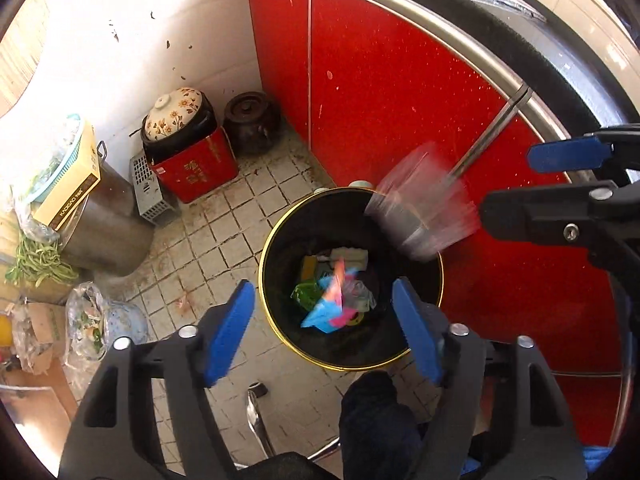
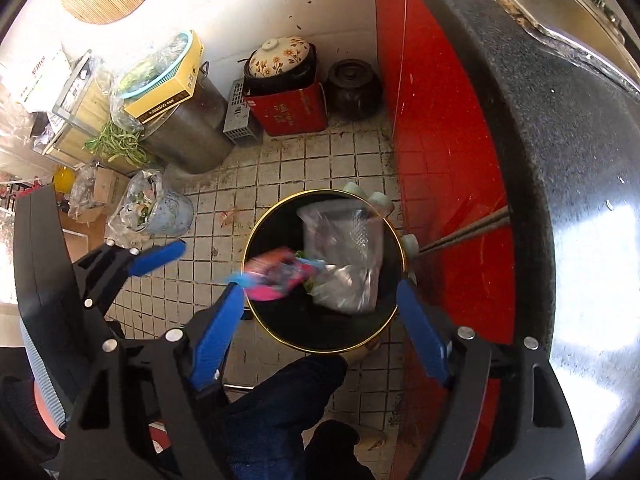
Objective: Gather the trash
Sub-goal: 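Carry wrapper and cup over the bin and open both tools to drop them, then return both tools to the countertop toward the green bag and blister pack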
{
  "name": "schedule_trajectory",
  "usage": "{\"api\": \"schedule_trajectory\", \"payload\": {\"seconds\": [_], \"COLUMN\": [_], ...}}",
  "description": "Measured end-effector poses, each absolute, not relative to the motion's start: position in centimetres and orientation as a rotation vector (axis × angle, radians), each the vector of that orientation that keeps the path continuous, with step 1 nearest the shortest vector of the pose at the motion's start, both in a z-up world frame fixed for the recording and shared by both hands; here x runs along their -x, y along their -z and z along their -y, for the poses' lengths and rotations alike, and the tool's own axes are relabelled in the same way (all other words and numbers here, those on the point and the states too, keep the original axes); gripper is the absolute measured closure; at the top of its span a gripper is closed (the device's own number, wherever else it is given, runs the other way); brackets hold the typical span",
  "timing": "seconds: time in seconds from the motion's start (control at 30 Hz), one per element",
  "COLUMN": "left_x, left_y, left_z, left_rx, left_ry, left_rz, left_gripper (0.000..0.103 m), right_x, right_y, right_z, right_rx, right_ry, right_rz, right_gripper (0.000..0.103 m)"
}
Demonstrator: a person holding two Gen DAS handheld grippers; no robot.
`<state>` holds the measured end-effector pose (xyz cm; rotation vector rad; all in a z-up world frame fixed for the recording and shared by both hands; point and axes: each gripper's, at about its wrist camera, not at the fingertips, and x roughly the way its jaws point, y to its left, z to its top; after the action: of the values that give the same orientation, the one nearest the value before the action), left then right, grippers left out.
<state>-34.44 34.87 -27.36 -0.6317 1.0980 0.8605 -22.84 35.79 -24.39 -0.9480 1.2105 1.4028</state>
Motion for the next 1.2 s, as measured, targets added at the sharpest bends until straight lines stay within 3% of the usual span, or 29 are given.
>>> {"api": "schedule_trajectory", "payload": {"seconds": [0.23, 0.33, 0.43, 0.67, 1.0, 1.2], "left_x": [33.6, 32.1, 29.3, 17.2, 2.9, -0.1], "left_y": [24.8, 22.0, 18.5, 13.0, 9.4, 10.0], "left_z": [-33.8, -32.8, -31.2, -23.8, -6.9, -0.3], "left_rx": [0.578, 0.485, 0.400, 0.199, -0.091, -0.191], "left_ry": [-0.854, -0.853, -0.788, -0.436, 0.062, 0.194], "left_rz": [-1.087, -1.062, -1.008, -0.914, -0.838, -0.845], "left_gripper": [0.017, 0.010, 0.009, 0.008, 0.008, 0.008], "right_x": [20.7, 17.8, 13.3, 2.0, -3.8, -4.1], "right_y": [18.8, 14.7, 10.5, 5.0, 3.4, 3.9], "right_z": [-32.7, -29.5, -24.5, -8.9, 13.8, 19.2], "right_rx": [0.807, 0.703, 0.579, 0.309, 0.011, -0.047], "right_ry": [-1.438, -1.417, -1.321, -0.931, -0.467, -0.374], "right_rz": [-1.181, -1.135, -1.078, -1.014, -0.984, -1.004], "right_gripper": [0.026, 0.015, 0.011, 0.010, 0.010, 0.010]}}
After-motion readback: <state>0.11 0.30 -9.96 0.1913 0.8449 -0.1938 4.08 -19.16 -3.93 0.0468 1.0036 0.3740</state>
